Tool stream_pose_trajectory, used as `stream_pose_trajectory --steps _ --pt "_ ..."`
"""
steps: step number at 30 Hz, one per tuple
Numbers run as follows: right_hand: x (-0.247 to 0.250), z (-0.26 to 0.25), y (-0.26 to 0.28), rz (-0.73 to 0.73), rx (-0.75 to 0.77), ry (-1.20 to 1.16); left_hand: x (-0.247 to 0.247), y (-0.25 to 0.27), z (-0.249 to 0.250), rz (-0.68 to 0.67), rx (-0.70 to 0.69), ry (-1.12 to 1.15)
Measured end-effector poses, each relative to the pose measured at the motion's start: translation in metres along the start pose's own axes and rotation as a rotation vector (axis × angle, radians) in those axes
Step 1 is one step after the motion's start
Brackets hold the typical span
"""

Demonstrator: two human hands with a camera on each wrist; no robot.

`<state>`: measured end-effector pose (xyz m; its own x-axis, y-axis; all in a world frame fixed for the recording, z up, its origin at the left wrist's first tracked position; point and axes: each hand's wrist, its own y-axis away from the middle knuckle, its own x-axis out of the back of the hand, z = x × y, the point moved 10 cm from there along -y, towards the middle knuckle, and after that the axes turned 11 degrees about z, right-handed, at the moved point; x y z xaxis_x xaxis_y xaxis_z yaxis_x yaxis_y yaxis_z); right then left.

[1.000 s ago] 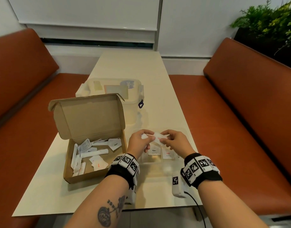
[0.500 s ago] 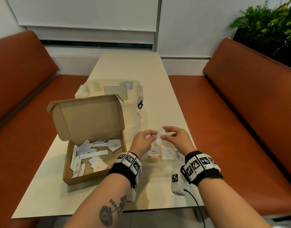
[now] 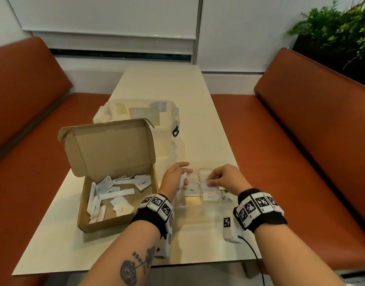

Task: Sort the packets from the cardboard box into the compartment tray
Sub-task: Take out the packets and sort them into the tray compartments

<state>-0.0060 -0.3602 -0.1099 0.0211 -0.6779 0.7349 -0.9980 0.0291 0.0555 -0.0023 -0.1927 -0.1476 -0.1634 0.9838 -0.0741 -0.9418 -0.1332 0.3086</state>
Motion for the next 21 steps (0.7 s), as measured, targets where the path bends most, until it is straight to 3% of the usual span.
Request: stream_pose_trajectory --steps 4,8,21 --pt "-0.010 0.009 0.002 -0.074 -0.036 0.109 0.002 -0.002 -0.004 0.021 0.081 0.138" --pt "-0.016 0.017 0.003 -0.056 -0.056 0.164 0.002 -0.004 -0.005 0.035 0.109 0.203" --pt "-0.030 0.020 0.004 -0.042 0.012 0.290 0.002 -0.002 -0.007 0.007 0.084 0.161"
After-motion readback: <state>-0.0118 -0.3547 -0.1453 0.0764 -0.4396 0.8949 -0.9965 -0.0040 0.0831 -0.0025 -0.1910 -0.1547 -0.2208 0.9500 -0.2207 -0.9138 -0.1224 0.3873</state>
